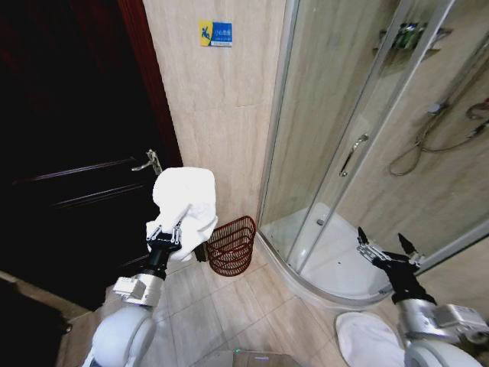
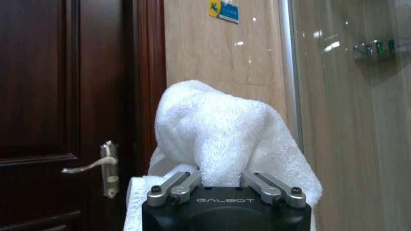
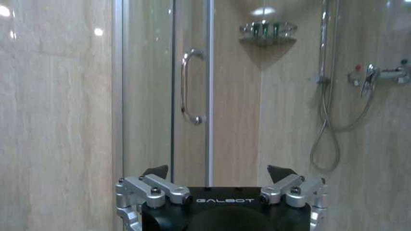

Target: Discard the used towel into the hamper.

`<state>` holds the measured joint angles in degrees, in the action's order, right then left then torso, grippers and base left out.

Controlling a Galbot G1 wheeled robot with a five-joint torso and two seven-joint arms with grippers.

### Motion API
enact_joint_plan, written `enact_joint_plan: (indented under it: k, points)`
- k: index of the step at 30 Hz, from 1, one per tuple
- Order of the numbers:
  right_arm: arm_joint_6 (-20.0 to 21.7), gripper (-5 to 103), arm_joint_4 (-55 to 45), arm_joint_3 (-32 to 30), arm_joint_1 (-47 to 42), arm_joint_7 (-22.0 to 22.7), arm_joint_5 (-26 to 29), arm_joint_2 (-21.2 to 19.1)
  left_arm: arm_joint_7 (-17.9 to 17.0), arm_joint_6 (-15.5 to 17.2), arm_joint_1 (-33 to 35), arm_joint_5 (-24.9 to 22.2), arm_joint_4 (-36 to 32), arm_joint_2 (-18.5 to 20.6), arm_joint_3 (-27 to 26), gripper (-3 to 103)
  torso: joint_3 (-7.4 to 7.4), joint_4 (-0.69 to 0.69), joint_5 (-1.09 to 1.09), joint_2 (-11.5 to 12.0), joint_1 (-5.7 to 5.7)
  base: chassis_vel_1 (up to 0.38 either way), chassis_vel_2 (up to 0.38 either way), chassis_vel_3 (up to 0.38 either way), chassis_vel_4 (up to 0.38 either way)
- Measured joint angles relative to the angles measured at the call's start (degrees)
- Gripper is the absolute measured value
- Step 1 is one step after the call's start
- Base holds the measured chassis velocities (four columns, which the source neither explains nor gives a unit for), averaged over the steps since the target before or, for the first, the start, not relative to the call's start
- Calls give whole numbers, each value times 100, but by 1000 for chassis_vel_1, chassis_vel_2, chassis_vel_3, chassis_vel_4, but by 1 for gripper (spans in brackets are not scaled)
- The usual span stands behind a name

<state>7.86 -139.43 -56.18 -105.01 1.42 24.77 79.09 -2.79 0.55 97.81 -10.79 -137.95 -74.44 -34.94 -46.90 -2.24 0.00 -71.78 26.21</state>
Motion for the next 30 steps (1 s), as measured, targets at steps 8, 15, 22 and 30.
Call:
enact_joint_plan:
  k: [8, 15, 22, 30]
  points:
    - [11, 100, 5, 59, 16, 9, -76, 168, 2, -13, 17, 85, 38, -15, 102, 14, 92, 0, 0, 171, -84, -13, 11, 5, -10]
    - [-391, 100, -23, 68, -39, -284, -43, 326, 9, 44, -106, -51, 430, 7, 16, 14, 212, -1, 3, 388, -178, 0, 0, 0, 0]
    - [-884, 100, 102, 133, -138, -786, -219, 562, 206, -124, -376, -754, 1447, 158, -529, 14, 351, 0, -2, 646, -295, 0, 0, 0, 0]
    - [-1134, 100, 266, 403, -338, -976, -681, 848, 340, -500, -258, -951, 1604, 204, -694, 14, 483, 0, 0, 891, -409, 0, 0, 0, 0]
